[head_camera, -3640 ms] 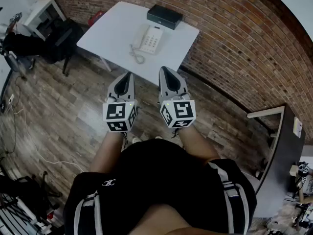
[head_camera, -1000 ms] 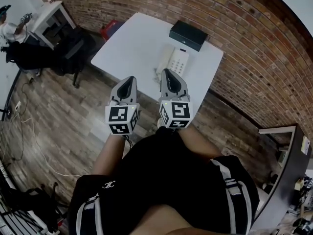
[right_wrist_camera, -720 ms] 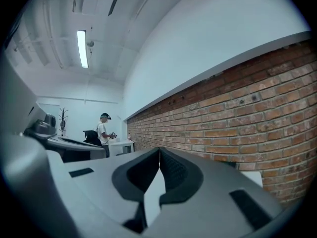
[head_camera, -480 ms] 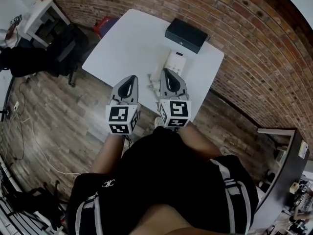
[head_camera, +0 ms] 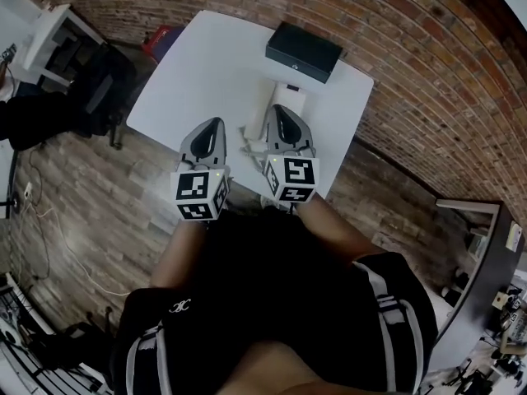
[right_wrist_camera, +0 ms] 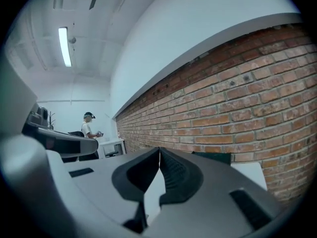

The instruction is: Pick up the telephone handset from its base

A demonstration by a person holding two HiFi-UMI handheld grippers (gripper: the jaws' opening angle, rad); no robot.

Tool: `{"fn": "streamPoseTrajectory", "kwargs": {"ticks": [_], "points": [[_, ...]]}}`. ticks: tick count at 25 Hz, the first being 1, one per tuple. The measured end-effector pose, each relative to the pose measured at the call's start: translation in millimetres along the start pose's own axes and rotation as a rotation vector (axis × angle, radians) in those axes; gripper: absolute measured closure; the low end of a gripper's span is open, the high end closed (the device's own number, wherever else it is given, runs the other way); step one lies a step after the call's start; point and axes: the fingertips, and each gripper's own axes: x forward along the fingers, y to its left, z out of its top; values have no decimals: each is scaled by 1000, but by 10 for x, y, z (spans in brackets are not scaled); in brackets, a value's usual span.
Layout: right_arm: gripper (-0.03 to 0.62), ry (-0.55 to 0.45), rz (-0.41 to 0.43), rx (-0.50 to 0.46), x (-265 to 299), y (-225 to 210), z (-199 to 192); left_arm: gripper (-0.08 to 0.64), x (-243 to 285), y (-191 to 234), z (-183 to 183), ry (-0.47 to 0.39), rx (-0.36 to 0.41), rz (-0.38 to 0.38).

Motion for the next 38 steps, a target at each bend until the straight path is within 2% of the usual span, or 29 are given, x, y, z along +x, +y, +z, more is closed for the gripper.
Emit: {"fn": "streamPoseTrajectory", "kwargs": {"ticks": [4,7,11,15,20,22,31,35,38], "points": [[594,26,-81,23,260,-23,-154,558,148,167,-14,14,10,-53],[594,61,-174,34,432,-65,-325,558,209,289,-7,23,20,-93],[594,111,-289,5,626,-129,-560,558,233,435,-18,33,30,-143],[594,194,-357,-1,771,-161,-834,558,305,595,-3,30,25,-173],[586,287,-389,-1,1000,-192,-1118,558,418,799,32,26,16,-184],[515,313,-393,19,1095,-207,-1198,558,454,880,34,26,2,-187],[396,480,-435,73,1267,-293,-1658,558,598,1162,59,21,-72,-162],[387,523,-454,91,1293,-339,-1771,558,614,1204,53,22,-76,-156],[385,569,-467,152,1276,-370,-1927,558,623,1219,29,26,-80,-153]]}}
